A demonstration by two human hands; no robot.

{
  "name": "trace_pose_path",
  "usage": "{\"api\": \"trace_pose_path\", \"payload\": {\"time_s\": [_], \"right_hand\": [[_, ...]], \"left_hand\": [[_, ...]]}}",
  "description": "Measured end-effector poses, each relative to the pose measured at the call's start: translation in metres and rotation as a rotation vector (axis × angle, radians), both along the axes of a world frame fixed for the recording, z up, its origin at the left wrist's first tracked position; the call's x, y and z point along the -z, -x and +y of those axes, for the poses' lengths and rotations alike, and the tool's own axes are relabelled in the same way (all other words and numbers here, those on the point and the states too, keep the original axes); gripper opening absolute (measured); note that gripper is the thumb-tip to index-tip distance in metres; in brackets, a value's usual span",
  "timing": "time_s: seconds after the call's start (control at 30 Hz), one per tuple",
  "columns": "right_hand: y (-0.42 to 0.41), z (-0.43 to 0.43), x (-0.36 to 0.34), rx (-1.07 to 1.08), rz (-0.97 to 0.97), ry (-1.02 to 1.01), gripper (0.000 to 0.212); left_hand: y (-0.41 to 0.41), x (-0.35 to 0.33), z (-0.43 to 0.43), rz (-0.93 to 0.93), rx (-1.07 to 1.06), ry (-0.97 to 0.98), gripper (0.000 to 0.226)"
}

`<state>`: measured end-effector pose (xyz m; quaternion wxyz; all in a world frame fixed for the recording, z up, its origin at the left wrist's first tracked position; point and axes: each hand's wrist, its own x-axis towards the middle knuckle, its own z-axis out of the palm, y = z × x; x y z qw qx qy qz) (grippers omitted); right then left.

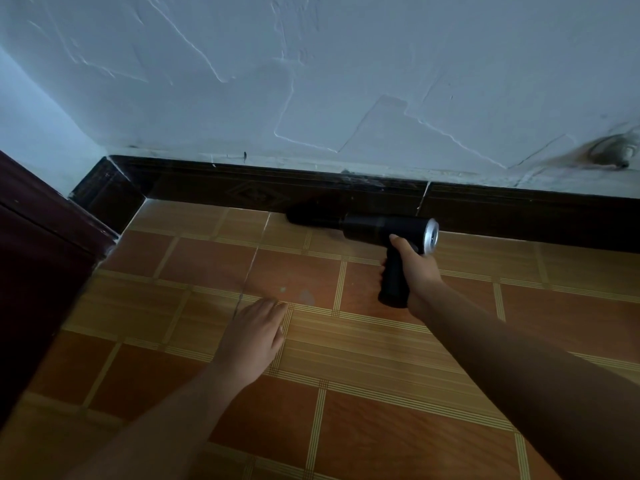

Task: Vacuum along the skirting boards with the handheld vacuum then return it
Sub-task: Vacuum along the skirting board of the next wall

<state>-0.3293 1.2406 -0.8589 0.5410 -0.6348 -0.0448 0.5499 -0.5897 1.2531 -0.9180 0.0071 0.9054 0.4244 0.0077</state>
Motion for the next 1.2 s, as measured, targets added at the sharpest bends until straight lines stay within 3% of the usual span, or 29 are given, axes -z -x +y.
{"api": "trace_pose_path", "payload": {"time_s": [0.27,0.73,1.2], "right_hand": [[-0.017,-0.009,0.000,0.005,-0.003,0.001,0.026],[-0.080,-0.062,-0.018,0.061,-0.055,0.016,0.018],[-0.125,-0.104,-0.024,0.142,-0.044,0.035,0.019]], "left_hand": [[-0.006,0.000,-0.007,0.013,0.126,-0.005,0.049],[-0.086,0.002,-0.032,0.009,0.408,-0.120,0.053],[-0.105,-0.004,-0.039,0.060,0.398,-0.125,0.048]]}}
